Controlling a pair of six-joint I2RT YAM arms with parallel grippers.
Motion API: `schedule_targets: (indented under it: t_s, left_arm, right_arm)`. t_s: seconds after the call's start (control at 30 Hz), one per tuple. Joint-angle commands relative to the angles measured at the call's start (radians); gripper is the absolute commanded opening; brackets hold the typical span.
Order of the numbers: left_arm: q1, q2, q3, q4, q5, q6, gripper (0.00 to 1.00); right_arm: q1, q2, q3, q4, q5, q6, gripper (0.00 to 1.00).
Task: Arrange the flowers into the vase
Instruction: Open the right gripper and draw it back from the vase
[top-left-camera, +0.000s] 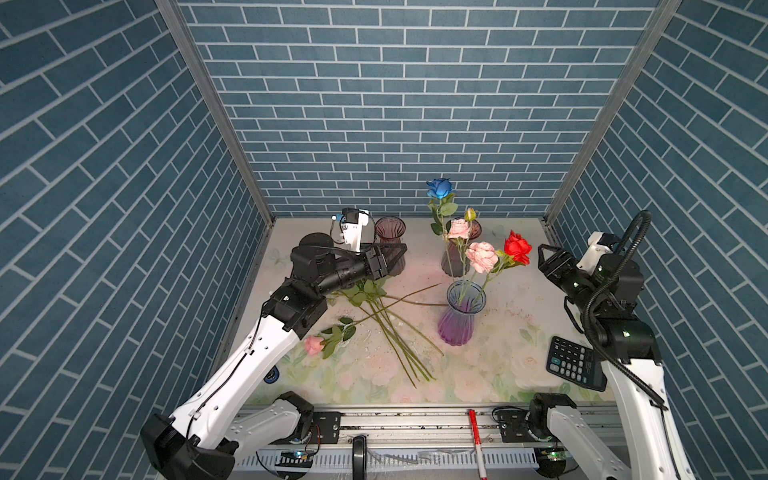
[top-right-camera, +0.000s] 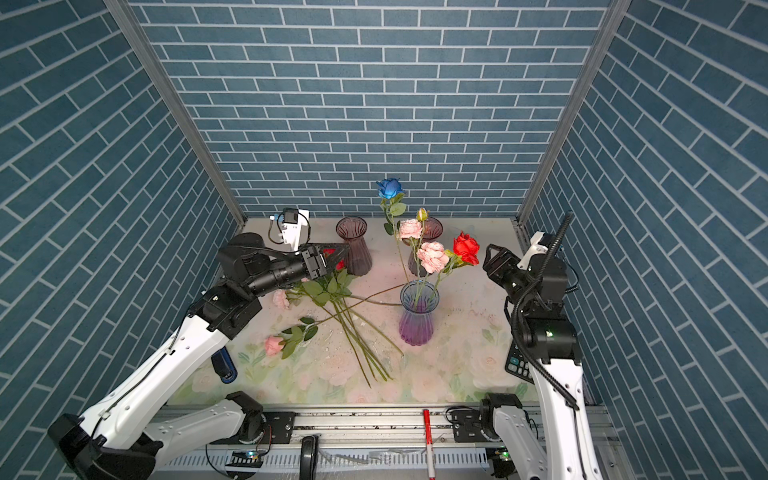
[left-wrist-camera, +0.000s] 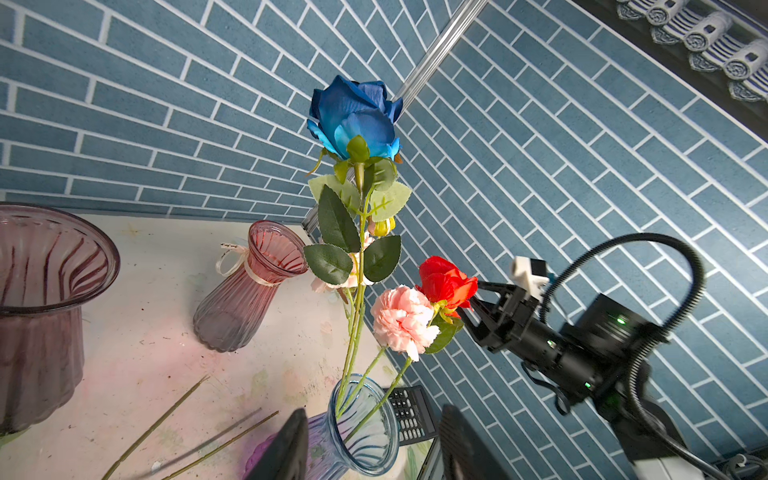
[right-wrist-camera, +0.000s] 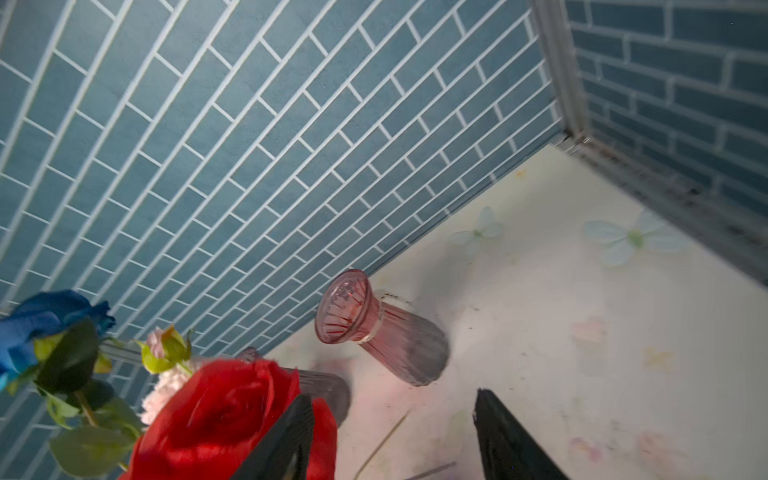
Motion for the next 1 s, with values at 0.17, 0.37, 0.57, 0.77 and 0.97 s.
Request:
schedule_targets:
  t_s: [0.17,0.37,0.57,0.77,0.97]
  left_arm:
    - [0.010,-0.030,-0.015,-0.008,0.011,0.017,0.53]
    - [0.012,-0.003,-0.013,0.031,0.020,0.000,0.53]
    - [0.012,0.012,0.000,0.031,0.025,-0.002,0.53]
    - [0.012,0.002,-0.005,0.023,0.020,-0.007,0.53]
    - [0.012,-0.009,-0.006,0.004,0.017,-0.009,0.53]
  right_arm:
    - [-0.040,0.128,0.051,0.277,-0.475,0.102,0.60]
    - [-0.019,0.088,0.015,0.368,-0.559,0.094,0.60]
    - [0.040,0.070,-0.002,0.408,-0.634,0.079,0.61]
    - [0.045,0.082,-0.025,0.510,-0.670,0.137,0.61]
    - [0.045,0.040,-0.019,0.478,-0.584,0.112,0.65]
